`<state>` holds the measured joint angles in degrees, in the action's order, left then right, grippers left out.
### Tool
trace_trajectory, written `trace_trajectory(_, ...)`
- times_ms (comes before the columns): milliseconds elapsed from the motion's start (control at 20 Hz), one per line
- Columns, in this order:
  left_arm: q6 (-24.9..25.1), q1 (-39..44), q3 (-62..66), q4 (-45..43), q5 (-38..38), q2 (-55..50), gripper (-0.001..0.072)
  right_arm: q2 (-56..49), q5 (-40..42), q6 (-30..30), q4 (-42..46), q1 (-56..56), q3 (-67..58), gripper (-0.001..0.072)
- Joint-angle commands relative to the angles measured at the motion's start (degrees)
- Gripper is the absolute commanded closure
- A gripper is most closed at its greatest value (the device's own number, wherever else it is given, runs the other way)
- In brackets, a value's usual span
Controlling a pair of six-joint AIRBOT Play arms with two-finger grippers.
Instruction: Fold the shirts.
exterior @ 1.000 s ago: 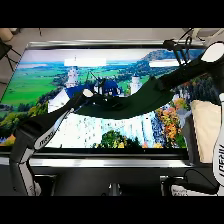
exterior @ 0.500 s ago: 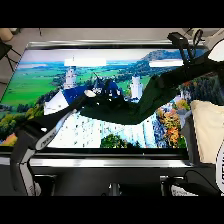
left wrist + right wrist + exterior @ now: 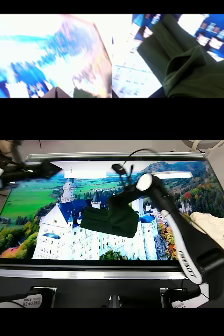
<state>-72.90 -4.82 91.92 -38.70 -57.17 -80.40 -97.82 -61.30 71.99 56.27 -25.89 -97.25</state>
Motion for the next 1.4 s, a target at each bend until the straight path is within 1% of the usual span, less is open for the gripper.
trace_trajectory(0,-0.39,-7.08,0.02,-8.76,-5.29,10.19,0.0682,-9.86,12.07,0.85,-9.29,-6.88,0.00,0.0693)
trace_trajectory(50,-0.39,-7.28,0.02,-11.98,-6.78,11.37,0.0682,-11.82,13.64,0.85,-11.30,-7.74,0.00,0.0691)
trace_trajectory(100,-0.42,-7.26,0.00,-14.56,-8.55,12.09,0.0682,-13.31,15.02,0.87,-13.75,-8.26,0.00,0.0605)
trace_trajectory(150,-0.42,-7.23,0.00,-16.02,-10.03,12.24,0.0682,-14.21,16.55,0.85,-16.28,-8.20,0.00,0.0204)
trace_trajectory(200,-0.42,-7.26,-0.50,-16.41,-10.58,12.24,0.0682,-13.92,17.16,0.87,-16.59,-7.72,-0.02,0.0015)
trace_trajectory(250,-0.42,-7.23,-1.36,-16.39,-10.40,12.22,0.0682,-13.00,16.39,0.87,-16.13,-6.82,-0.02,0.0007)
trace_trajectory(350,-0.39,-7.23,-3.56,-16.39,-10.34,12.11,0.0682,-9.57,10.14,0.90,-10.16,-3.15,0.00,0.0010)
trace_trajectory(450,-0.39,-7.23,-5.79,-16.39,-10.32,12.13,0.0682,-5.14,-1.22,1.16,1.42,2.01,0.00,0.0010)
trace_trajectory(500,-0.37,-7.23,-6.78,-16.39,-10.29,12.13,0.0682,-3.04,-8.28,1.86,8.63,5.07,0.02,0.0009)
trace_trajectory(600,-0.39,-7.23,-7.98,-16.37,-10.05,12.13,0.0681,-1.09,-19.58,2.19,23.08,11.13,0.28,0.0010)
trace_trajectory(650,-0.39,-7.21,-8.17,-16.35,-9.90,12.13,0.0682,-1.11,-23.39,2.25,26.32,14.14,1.01,0.0017)
trace_trajectory(700,-0.39,-7.10,-8.17,-16.35,-9.86,12.13,0.0681,-1.11,-24.26,3.30,24.96,17.14,3.39,0.0026)
trace_trajectory(750,-0.39,-6.93,-8.17,-16.35,-9.81,12.13,0.0681,-1.11,-22.88,3.72,19.76,19.12,6.43,0.0043)
trace_trajectory(800,-0.37,-6.86,-8.17,-16.39,-9.64,12.13,0.0682,-1.18,-19.08,3.21,12.00,20.37,10.08,0.0043)
trace_trajectory(900,-0.42,-6.82,-8.15,-16.35,-9.25,12.13,0.0681,-1.62,-9.66,-0.83,-2.58,20.37,16.48,0.0030)
trace_trajectory(950,-0.42,-6.82,-8.17,-16.35,-9.29,12.13,0.0682,-2.43,-6.16,-1.97,-7.82,20.04,19.02,0.0016)
trace_trajectory(1000,-0.59,-6.82,-8.15,-16.35,-9.31,12.15,0.0681,-3.61,-4.50,-1.97,-10.97,19.89,20.59,0.0016)
trace_trajectory(1050,-0.61,-6.75,-8.15,-16.31,-9.35,12.15,0.0682,-5.20,-4.52,-2.43,-13.73,19.61,21.33,0.0016)
trace_trajectory(1150,-0.61,-6.58,-8.15,-16.31,-9.29,12.13,0.0682,-7.65,-5.16,-5.84,-18.84,18.71,21.38,0.0030)
trace_trajectory(1200,-0.61,-6.47,-8.15,-16.28,-9.27,12.13,0.0681,-8.22,-4.94,-7.10,-20.68,18.27,21.38,0.0093)
trace_trajectory(1250,-0.61,-6.19,-8.15,-16.17,-9.27,12.13,0.0682,-8.31,-4.31,-7.37,-21.18,17.75,21.38,0.0256)
trace_trajectory(1300,-0.61,-6.01,-8.15,-16.09,-9.27,12.13,0.0682,-8.24,-3.93,-8.13,-21.75,17.49,21.31,0.0586)
trace_trajectory(1350,-0.61,-5.77,-8.15,-15.54,-9.27,12.13,0.0681,-7.98,-4.04,-10.21,-24.39,17.70,21.20,0.0691)
